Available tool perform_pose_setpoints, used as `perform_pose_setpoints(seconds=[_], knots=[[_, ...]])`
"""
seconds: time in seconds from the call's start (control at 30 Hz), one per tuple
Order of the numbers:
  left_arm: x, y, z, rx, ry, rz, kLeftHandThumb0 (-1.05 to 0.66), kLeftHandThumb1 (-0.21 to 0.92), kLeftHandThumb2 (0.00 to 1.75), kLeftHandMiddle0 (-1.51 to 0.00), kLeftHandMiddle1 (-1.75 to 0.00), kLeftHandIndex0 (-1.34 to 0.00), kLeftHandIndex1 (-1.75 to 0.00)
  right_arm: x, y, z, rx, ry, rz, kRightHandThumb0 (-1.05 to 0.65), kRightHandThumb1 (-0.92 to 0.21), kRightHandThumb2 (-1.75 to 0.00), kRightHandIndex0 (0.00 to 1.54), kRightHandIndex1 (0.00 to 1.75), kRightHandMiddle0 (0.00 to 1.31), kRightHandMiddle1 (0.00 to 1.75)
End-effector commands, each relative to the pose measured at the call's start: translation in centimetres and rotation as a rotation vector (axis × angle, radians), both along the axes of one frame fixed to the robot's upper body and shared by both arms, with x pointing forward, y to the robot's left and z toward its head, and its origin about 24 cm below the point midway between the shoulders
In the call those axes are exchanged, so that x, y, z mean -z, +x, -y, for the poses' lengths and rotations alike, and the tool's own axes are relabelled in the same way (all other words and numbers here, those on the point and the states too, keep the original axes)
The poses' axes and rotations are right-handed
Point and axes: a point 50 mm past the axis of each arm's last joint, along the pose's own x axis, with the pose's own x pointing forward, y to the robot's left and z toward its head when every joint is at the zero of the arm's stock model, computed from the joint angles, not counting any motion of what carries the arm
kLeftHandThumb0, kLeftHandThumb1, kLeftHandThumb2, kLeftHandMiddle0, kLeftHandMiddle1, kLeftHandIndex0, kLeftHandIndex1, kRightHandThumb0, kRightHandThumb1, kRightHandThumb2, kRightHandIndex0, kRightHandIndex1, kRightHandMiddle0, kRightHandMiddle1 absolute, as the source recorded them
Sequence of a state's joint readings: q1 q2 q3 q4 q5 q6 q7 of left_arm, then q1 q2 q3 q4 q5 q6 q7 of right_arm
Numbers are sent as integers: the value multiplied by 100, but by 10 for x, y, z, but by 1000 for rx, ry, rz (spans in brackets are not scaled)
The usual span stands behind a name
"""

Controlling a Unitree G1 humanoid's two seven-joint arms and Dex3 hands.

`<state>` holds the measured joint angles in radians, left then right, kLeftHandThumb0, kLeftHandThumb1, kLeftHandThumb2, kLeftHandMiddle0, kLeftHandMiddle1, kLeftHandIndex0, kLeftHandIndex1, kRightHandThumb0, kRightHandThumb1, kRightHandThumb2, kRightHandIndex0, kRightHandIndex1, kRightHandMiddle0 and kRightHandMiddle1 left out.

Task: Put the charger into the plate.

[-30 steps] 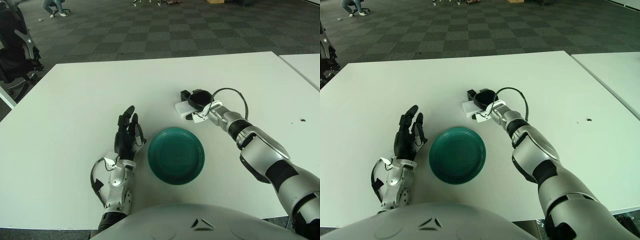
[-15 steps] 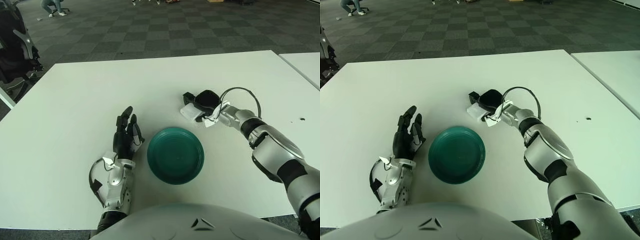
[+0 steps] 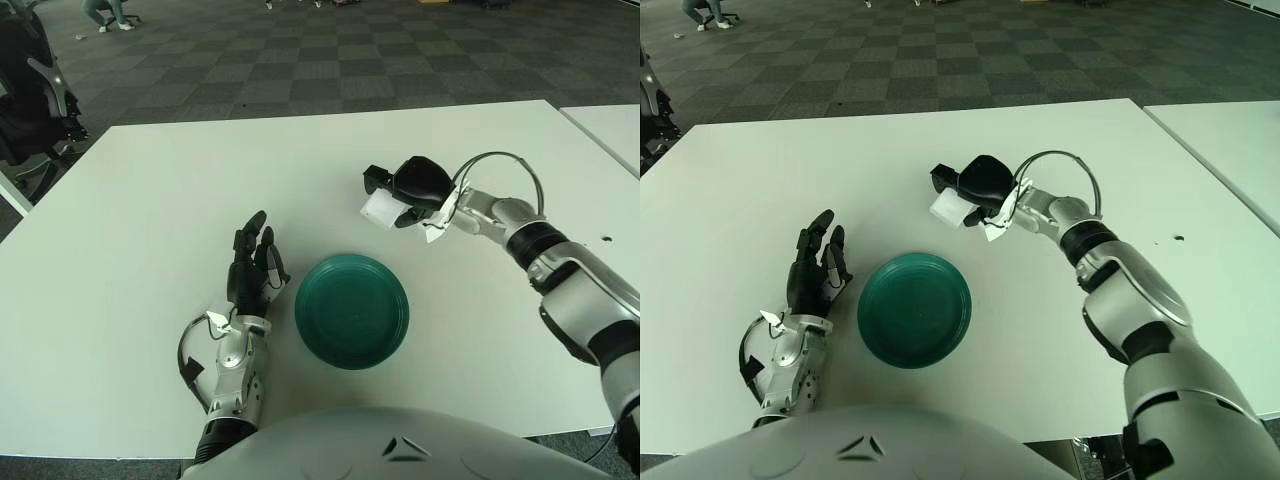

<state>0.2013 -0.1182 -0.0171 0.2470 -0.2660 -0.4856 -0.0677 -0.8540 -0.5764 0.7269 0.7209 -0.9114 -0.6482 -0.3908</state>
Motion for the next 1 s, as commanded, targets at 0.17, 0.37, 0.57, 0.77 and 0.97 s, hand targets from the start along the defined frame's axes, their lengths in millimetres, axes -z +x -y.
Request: perform_pose_setpoints(seconds=[0.17,0.37,0.57,0.77,0.97], knots=[[62,-44,14,-55,-80,-324,-76,92,96,-24,0,0,-76,-58,-10,1,-50,9,72,-45,-39,-122,119,175,55,174],[62,-44,15,-48,-79,-323,-77,92,95,-25,0,0,-75,-69,-14,-1,-83,43,95,-48,-32,-131,118,175,61,175],[63,-44,15,-44,-81,-322,-77,92,95,-25,-1,0,-74,-66,-30,-13,-171,70,98,-47,-33,-130,115,175,60,175],[64,-44,16,-42,-87,-318,-76,92,95,-26,-1,0,-75,-56,-54,-26,-296,89,30,-46,-37,-125,115,175,57,175],[62,-45,17,-32,-83,-308,-76,92,95,-26,-1,0,-75,-51,-64,-30,-339,26,-14,-45,-39,-122,114,175,55,175]])
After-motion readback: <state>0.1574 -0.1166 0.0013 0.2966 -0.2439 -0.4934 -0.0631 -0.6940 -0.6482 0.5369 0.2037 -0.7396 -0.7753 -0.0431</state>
